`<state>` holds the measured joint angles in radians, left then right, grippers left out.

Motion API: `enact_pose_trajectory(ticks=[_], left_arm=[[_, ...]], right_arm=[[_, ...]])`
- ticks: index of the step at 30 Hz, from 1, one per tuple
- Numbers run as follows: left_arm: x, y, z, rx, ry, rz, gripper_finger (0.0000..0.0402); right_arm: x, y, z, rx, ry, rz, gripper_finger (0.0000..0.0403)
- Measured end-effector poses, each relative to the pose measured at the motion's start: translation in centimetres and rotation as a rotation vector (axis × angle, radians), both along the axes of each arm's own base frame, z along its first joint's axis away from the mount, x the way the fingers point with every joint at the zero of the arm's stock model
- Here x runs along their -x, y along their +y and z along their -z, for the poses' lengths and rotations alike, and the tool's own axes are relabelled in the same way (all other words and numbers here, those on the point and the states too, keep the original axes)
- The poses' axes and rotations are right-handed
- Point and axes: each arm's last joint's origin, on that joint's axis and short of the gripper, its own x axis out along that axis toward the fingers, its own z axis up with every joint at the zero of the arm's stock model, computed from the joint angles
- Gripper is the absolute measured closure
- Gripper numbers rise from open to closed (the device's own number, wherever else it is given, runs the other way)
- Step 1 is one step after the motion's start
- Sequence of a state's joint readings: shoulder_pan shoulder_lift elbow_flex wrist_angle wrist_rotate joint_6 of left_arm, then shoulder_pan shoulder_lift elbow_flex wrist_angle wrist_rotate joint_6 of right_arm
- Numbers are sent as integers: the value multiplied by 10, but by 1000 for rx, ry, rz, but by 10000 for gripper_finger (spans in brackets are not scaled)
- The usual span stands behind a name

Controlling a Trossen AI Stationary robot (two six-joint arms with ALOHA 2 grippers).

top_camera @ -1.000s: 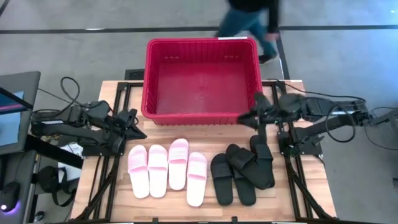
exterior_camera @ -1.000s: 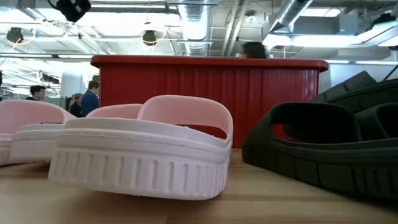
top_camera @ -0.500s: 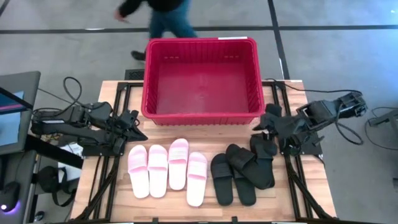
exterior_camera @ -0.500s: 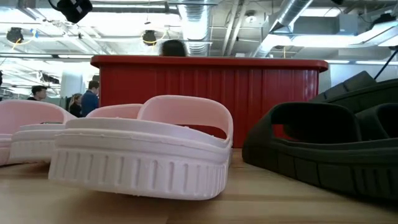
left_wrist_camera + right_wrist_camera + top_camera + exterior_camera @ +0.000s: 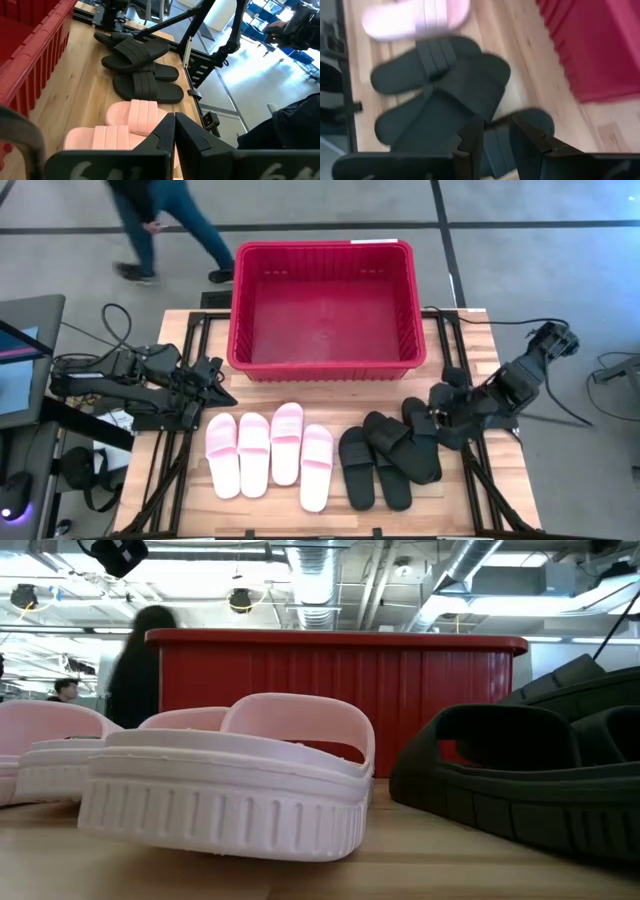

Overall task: Pick and place slides into bin
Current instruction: Put the black slide into the red container

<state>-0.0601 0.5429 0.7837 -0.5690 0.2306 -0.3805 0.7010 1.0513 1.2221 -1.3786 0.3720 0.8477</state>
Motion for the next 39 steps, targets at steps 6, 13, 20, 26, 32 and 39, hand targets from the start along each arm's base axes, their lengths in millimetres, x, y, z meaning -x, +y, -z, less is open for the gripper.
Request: enact_pose_trajectory(ticks=[6,13,20,26,32,39], left_arm=[[0,0,0,-3,0,-8,401],[0,1,0,-20,-5,-23,401],[0,1,0,-28,-7,-25,401],[0,1,-1,-27,-12,-25,401],[-1,1,-1,-14,-12,-30,401],[-1,1,-2,-5,-19,-32,401]], right_arm=[[11,17,12,83,123,-2,322],[7,43,28,197,171,-19,322],[10,64,50,213,191,64,322],[11,76,65,230,198,64,322],[13,75,77,246,205,113,322],[13,74,98,238,202,121,322]])
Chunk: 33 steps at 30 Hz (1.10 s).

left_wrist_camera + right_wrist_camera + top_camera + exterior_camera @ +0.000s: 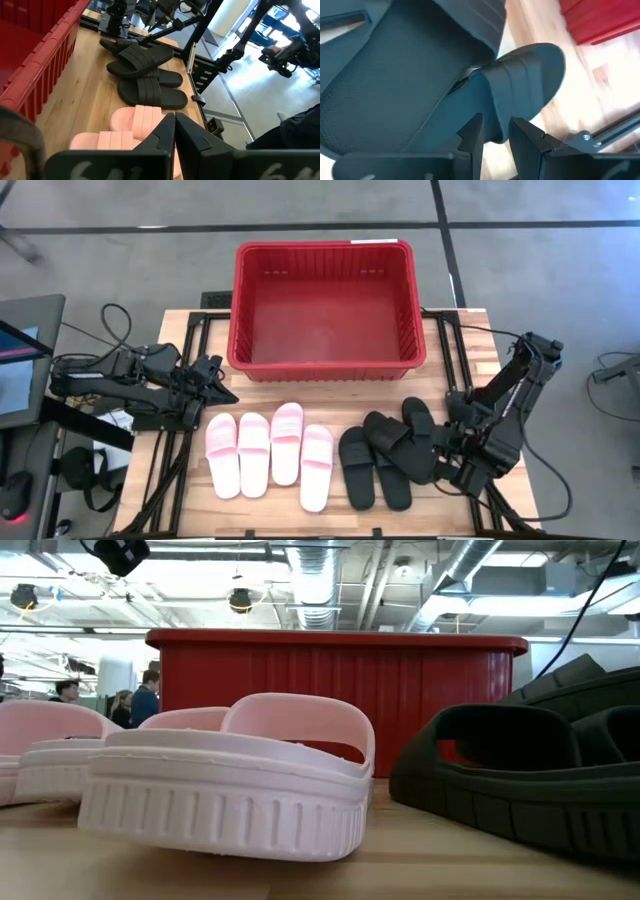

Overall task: Pick and place slides into bin
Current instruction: Put the black slide into the red container

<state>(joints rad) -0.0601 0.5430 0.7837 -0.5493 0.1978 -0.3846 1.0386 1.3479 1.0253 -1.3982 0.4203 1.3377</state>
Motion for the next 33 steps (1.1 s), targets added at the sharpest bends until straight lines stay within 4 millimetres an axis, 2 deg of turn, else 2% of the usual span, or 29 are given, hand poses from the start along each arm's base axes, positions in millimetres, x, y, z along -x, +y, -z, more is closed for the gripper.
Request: enact_pose_trajectory(ticks=[12,19,26,33], left_arm=[[0,0,0,1,-1,-7,401],[0,1,0,-5,-1,-23,401],[0,1,0,-21,-5,-21,401],[0,1,0,-22,-5,-20,401]], right_arm=[[2,-4,25,1,3,19,322],[1,-6,30,5,5,22,318],[-6,-9,32,33,33,-18,283],[-16,-5,47,97,86,-24,245]])
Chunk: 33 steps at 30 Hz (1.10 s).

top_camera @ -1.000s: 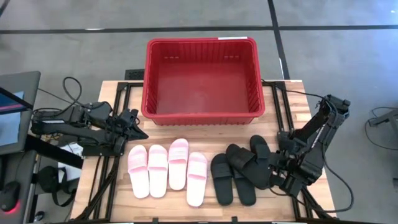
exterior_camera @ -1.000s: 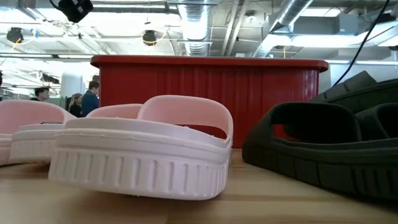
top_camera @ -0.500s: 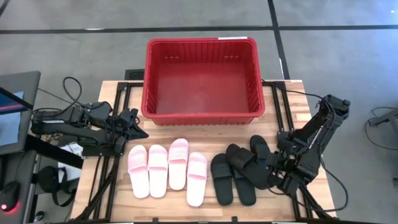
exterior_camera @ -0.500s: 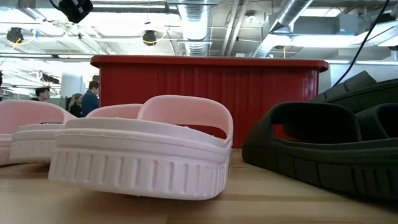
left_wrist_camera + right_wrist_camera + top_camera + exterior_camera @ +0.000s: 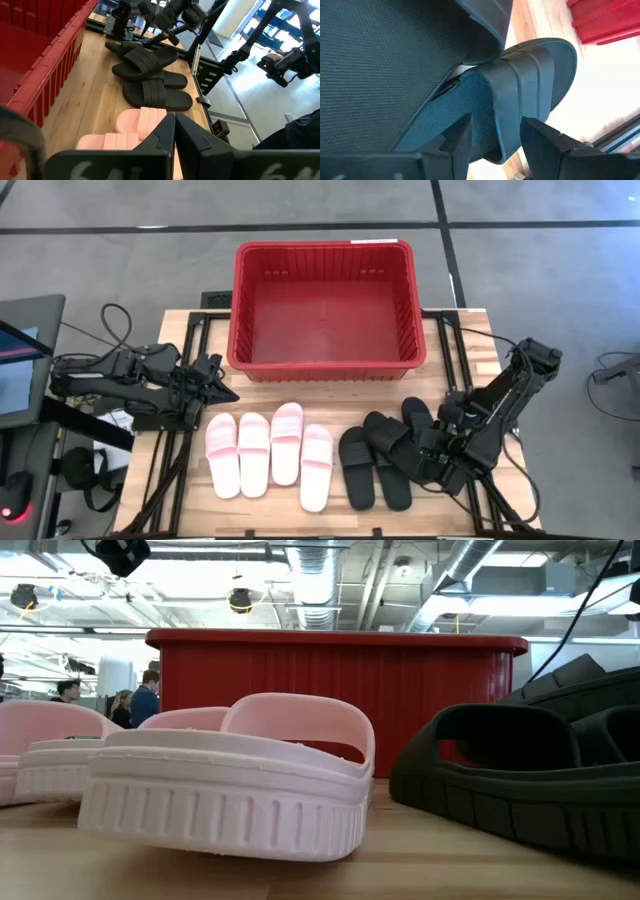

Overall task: Pick and place slides into bin
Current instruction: Put the black slide into the red container

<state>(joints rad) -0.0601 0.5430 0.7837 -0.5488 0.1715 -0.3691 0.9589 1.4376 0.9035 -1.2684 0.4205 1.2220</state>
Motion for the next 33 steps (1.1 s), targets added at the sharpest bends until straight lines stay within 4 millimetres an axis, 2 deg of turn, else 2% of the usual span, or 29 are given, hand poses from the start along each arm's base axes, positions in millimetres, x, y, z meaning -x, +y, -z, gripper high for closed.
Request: enact_pose_trajectory(ticks=[13,21,33], left_arm=[[0,0,0,10,2,-3,401],[0,0,0,35,8,-11,401],[0,0,0,36,8,-11,401]], right_arm=[[-6,7,24,68,30,57,257],[-10,-1,23,126,44,89,267],[-11,0,25,125,63,11,269]])
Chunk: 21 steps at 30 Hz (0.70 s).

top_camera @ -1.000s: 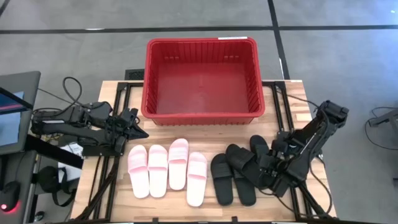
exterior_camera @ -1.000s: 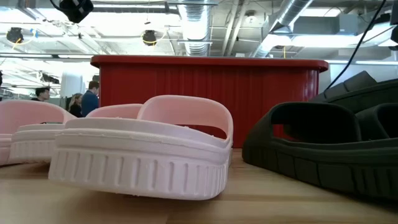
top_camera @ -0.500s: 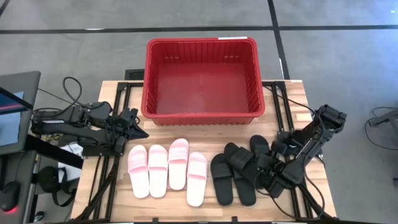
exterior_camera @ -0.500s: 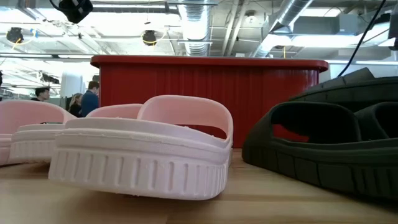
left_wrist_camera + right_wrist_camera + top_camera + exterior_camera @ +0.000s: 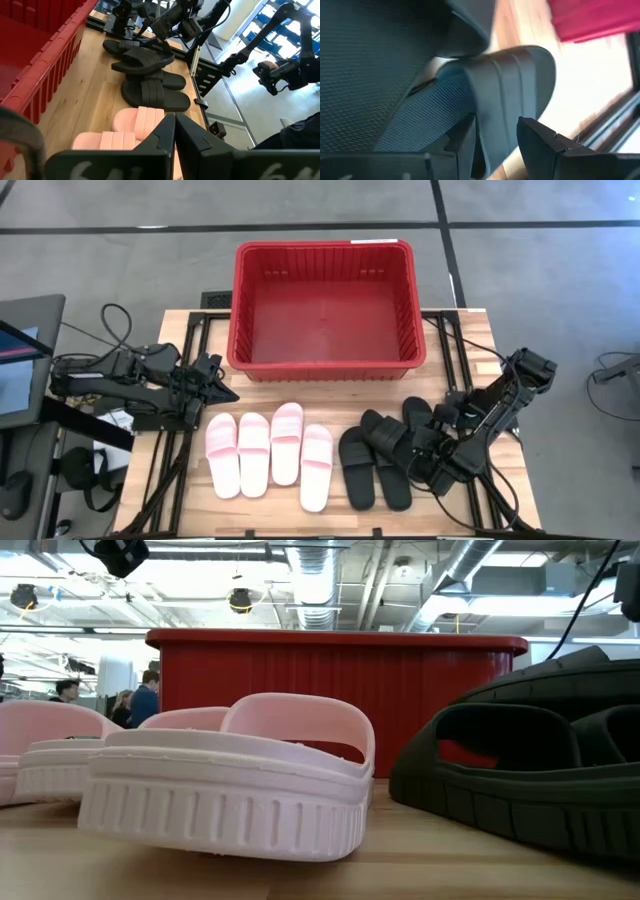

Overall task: Pick and place slides into bin
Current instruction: Put the black slide into the red container

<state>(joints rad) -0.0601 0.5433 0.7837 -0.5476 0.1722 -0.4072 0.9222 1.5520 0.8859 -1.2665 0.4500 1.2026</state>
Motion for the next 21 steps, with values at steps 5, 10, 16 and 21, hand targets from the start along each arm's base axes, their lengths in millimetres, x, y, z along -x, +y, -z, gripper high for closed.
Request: enact_pose_trajectory(ticks=[5,10,16,21], left_arm=[[0,0,0,1,0,1,401],[0,0,0,18,5,-3,401],[0,0,0,15,4,-3,401],[0,0,0,12,4,-6,401]], right_arm=[[4,-5,9,6,56,-32,272],[3,-9,8,44,53,-29,275],[3,-14,11,52,68,-11,276],[1,-19,16,34,79,22,276]])
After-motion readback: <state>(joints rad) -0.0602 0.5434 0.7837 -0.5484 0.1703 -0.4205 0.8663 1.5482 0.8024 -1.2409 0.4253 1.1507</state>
